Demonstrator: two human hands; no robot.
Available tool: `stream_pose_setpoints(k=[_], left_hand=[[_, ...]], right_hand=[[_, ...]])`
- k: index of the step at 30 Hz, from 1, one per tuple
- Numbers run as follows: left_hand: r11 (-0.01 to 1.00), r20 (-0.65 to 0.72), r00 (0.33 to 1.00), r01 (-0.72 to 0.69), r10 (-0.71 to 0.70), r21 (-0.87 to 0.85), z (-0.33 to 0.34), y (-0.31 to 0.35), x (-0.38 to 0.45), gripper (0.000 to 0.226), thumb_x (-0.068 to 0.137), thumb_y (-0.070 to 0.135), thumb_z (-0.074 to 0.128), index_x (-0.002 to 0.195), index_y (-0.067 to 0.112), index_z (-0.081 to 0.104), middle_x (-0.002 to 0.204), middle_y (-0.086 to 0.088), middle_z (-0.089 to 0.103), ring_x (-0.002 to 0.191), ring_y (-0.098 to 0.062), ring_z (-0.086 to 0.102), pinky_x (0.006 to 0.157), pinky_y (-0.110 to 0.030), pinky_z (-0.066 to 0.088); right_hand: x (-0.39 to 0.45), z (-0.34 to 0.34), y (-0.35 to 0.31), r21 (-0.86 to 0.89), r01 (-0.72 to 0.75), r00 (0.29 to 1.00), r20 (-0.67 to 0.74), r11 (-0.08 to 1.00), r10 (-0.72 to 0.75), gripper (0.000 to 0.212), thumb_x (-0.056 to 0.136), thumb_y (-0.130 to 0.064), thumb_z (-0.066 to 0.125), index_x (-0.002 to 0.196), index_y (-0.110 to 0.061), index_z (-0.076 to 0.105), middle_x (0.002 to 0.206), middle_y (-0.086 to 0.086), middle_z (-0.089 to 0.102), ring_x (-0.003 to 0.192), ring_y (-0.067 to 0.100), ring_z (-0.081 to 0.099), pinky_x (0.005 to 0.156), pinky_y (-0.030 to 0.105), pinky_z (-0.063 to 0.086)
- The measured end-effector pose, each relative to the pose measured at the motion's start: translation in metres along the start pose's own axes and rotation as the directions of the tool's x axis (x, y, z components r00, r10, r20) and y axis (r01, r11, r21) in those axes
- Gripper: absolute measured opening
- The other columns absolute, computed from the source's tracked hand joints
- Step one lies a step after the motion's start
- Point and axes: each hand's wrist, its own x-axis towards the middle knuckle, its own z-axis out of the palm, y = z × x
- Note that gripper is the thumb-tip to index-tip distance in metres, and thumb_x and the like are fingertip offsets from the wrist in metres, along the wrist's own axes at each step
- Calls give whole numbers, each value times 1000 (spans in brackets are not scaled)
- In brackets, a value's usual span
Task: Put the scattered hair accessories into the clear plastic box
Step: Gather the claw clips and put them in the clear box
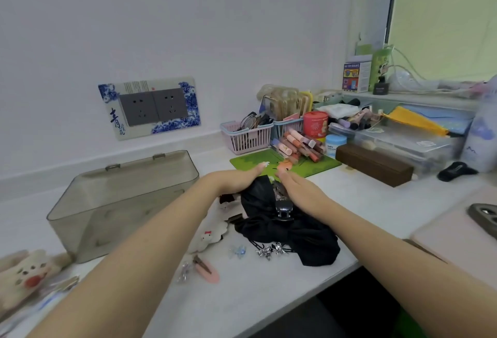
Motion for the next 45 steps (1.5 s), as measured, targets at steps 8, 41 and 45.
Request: stream_pose_setpoints(k=[8,41,45], left_hand=[[995,-31,1000,4,-1,101,3,-18,-20,92,81,78,12,121,12,62,135,-7,55,124,-28,51,112,-43,32],[820,-542,702,-571,461,-42,-24,19,-100,14,77,16,75,90,21,76,81,11,72,72,5,64,77,-13,50],[857,-629,663,-515,406,10,-41,-4,-129,13,76,13,75,85,21,76,82,3,74,75,-4,68,79,-18,52]], right_hand=[[-13,26,-13,41,-7,1000,4,999,7,55,98,-48,17,126,-14,51,136,9,51,126,24,44,89,29,27],[-17,-20,-73,322,137,976,-207,937,-71,37,99,-18,31,132,-17,49,133,-4,44,119,15,41,93,28,32],[-12,0,-106,333,196,977,-141,922,-157,35,98,-17,35,128,-15,52,131,5,53,109,14,46,89,26,33]])
